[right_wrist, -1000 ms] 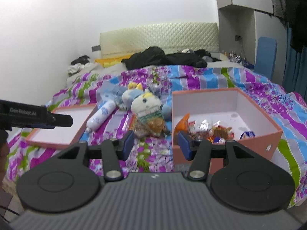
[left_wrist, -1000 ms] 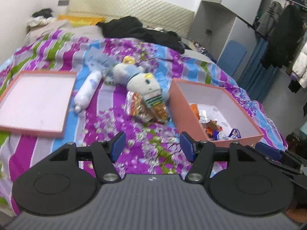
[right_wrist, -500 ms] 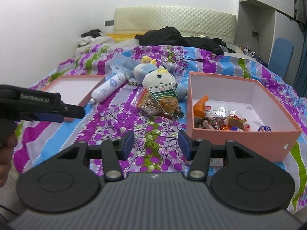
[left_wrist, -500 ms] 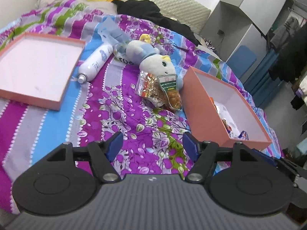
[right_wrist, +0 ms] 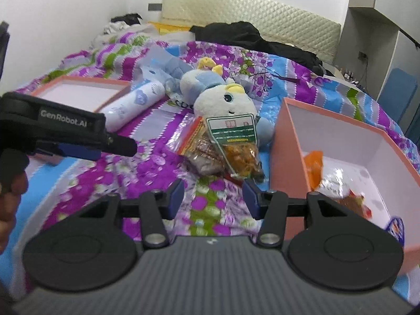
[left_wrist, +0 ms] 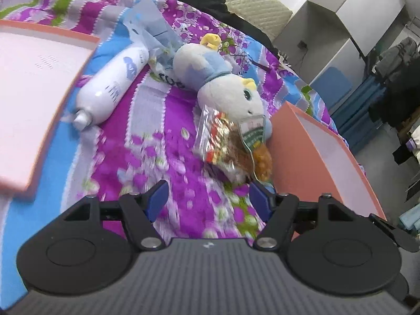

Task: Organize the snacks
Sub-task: 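Move both grippers toward the green-label bag and red packet by the plush toy, then grasp the red-striped packet with the left gripper while the right gripper grasps the green-label peanut bag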

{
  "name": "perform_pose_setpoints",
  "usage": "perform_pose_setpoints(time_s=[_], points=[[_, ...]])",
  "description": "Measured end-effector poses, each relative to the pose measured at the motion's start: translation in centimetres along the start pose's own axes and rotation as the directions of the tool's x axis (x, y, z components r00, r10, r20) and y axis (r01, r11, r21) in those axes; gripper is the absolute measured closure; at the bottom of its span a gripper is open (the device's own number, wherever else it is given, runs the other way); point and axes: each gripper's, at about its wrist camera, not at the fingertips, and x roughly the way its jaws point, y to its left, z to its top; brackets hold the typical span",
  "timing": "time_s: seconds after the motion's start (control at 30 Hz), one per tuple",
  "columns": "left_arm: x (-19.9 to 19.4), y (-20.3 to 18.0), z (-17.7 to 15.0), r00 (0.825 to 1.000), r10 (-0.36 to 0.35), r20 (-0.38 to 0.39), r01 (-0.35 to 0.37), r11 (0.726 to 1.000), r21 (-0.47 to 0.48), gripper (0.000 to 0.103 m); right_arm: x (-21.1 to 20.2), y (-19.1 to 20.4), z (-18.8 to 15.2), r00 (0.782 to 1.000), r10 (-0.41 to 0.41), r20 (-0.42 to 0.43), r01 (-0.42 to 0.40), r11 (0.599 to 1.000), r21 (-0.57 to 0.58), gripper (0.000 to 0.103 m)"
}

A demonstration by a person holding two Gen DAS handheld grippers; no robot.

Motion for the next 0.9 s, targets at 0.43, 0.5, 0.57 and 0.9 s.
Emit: perform_pose_setpoints(time_s=[0.43,0.5,0.57,0.9], points=[[12.3,3.1,5.5,0.989,-0.116,-0.086,0.112,0.992,-0.048,0.034,11.4,-0.4,1.9,0.977,-0.148,-0.151,0.128,0.983,-0.135,0.051],[13.2,3.3,5.6,0.986,-0.132,-0.104,0.126,0.990,-0.063,0.038,12.2,-0.3,2.1,0.974,-0.170,-0.151,0.146,0.977,-0.157,0.051],[13.9,3.3,5.7,0.982,-0.152,-0.116,0.144,0.987,-0.070,0.042,12.9,-0.4,2.3,0.970,-0.193,-0.148,0.167,0.971,-0.174,0.047],[14.3,2.3,5.8,0.985,-0.115,-0.132,0.111,0.993,-0.035,0.062,15.2,-0.3,2.3,0.959,-0.198,-0.204,0.155,0.966,-0.209,0.044]])
